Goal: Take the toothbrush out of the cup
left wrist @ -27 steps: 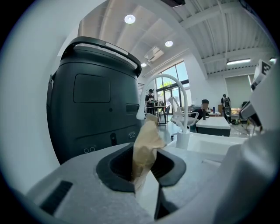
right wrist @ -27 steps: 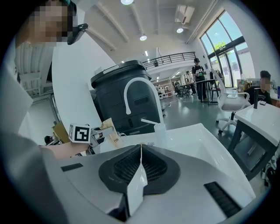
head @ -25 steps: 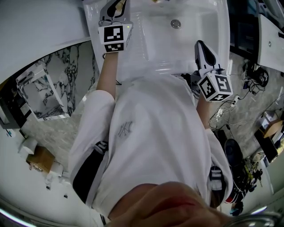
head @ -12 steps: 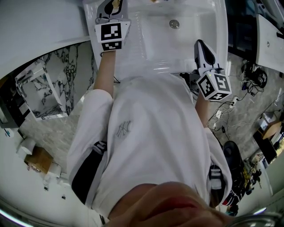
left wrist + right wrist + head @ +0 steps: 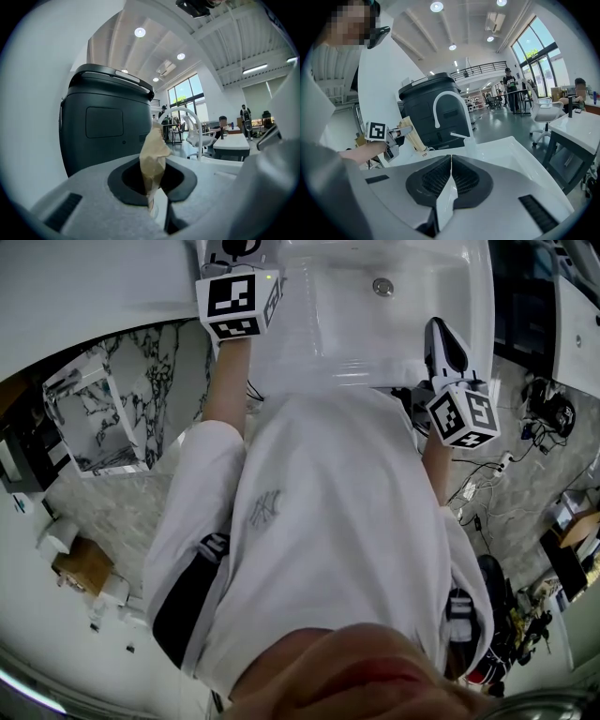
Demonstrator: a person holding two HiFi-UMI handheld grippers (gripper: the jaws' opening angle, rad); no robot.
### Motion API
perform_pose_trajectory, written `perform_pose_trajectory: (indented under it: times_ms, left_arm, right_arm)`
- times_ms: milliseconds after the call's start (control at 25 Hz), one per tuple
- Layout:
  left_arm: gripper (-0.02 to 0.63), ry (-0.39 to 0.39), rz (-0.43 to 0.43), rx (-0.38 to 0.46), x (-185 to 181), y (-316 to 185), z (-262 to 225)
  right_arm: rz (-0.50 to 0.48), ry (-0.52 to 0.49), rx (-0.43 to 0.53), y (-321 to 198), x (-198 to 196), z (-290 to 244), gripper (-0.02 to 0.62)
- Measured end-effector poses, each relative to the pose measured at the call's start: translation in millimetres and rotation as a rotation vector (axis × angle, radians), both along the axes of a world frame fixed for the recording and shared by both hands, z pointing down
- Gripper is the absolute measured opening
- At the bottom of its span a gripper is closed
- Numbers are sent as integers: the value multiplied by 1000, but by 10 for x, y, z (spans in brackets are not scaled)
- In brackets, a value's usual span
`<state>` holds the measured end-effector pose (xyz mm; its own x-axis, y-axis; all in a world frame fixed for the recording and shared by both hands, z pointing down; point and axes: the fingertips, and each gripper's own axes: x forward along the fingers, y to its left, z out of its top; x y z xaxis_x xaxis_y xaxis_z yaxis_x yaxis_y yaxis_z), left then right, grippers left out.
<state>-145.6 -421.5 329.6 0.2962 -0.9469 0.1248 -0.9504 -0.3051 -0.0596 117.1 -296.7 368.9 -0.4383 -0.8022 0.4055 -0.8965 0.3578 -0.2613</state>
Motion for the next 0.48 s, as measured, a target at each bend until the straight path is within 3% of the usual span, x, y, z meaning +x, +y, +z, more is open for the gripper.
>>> perform_pose_trajectory:
  times_ms: [480]
  left_arm:
    - [38,36,5,91,-32,253,-563]
  right_arm:
    - [14,5,47,38,80,-135,15]
